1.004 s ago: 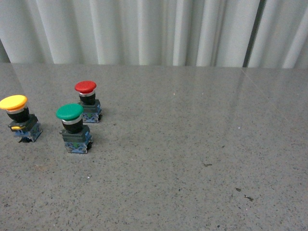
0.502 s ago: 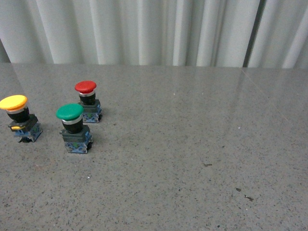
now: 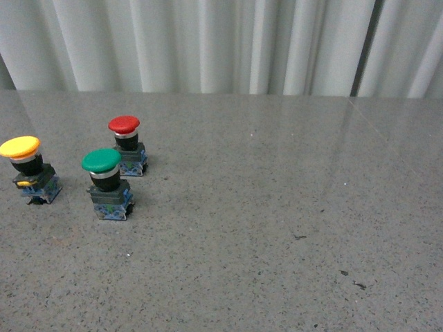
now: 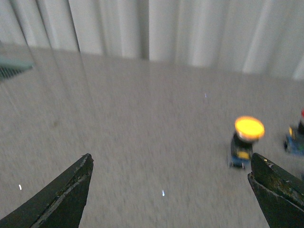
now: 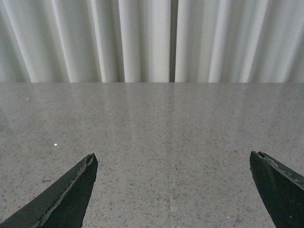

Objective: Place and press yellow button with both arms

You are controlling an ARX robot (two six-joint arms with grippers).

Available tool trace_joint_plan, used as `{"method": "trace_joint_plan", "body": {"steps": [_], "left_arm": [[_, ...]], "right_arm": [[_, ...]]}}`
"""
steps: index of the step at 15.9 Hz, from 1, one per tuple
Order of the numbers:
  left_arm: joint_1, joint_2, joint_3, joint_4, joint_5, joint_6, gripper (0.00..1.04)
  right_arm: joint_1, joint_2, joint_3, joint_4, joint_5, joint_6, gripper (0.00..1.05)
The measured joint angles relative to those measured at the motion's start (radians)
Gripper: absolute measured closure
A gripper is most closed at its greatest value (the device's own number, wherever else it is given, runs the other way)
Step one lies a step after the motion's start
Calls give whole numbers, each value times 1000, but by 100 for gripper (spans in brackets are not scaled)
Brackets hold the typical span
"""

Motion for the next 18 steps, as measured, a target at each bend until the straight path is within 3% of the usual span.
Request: {"method": "trace_joint_plan", "body": {"steps": [2,3,4,6,7,8,18], "left_arm": [[96,282,164,212,138,37,7],[141,509,311,249,213,34,7],[147,755,478,193,267,16,7],[97,1120,730,51,315,7,7],[9,1204,729,51,306,13,7],[-60,1208,725,39,272,17,7],[-94,1272,693,40,225,8,7]], "right_arm": [[0,0,0,2,0,0,7],[0,0,0,2,0,0,7],[0,0,0,2,0,0,7],[0,0,0,2,0,0,7],[0,0,0,2,0,0,7],[0,0,0,2,0,0,7],[0,0,0,2,0,0,7]]}}
